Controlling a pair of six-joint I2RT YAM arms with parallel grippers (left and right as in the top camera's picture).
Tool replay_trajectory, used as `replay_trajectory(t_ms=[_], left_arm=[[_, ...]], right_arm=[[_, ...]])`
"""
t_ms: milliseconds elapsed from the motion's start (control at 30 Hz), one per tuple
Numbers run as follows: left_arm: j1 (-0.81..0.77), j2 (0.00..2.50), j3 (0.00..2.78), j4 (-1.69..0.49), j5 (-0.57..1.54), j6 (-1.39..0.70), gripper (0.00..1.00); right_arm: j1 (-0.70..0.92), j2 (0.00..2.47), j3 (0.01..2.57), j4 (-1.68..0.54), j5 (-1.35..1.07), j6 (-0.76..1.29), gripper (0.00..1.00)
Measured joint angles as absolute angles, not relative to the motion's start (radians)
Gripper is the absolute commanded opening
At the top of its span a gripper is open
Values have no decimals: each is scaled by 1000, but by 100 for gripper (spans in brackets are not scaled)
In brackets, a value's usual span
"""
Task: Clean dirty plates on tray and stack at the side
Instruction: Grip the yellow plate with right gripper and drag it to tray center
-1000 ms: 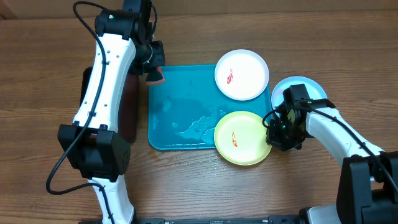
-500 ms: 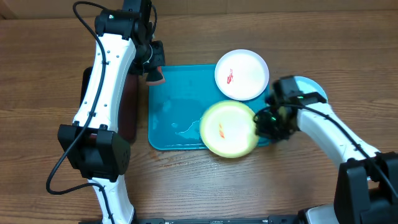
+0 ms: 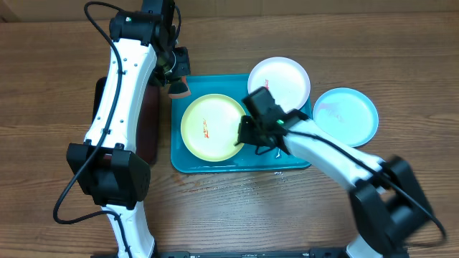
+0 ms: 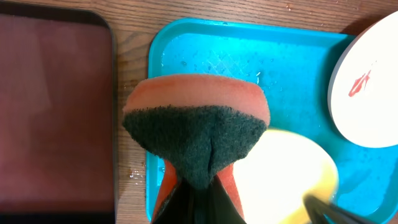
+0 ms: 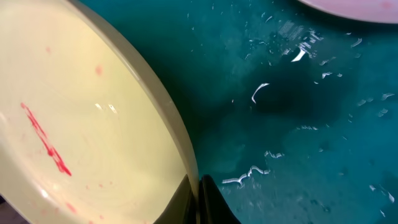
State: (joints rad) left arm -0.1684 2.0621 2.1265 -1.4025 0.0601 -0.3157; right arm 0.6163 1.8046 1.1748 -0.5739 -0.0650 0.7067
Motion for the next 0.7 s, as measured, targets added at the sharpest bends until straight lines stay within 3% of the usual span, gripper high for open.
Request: replay_trajectory(t_ms=[333, 533, 700], left_arm=[[-168, 2062, 2127, -1402, 60, -316, 4], [-170, 2062, 2121, -1396, 60, -316, 4], [-178, 2062, 2101, -1379, 60, -316, 4]], right_arm=[[618, 2004, 1348, -643, -61, 751, 4], [617, 2022, 1349, -624, -83, 747, 33], [599, 2023, 1350, -587, -95, 667, 33]])
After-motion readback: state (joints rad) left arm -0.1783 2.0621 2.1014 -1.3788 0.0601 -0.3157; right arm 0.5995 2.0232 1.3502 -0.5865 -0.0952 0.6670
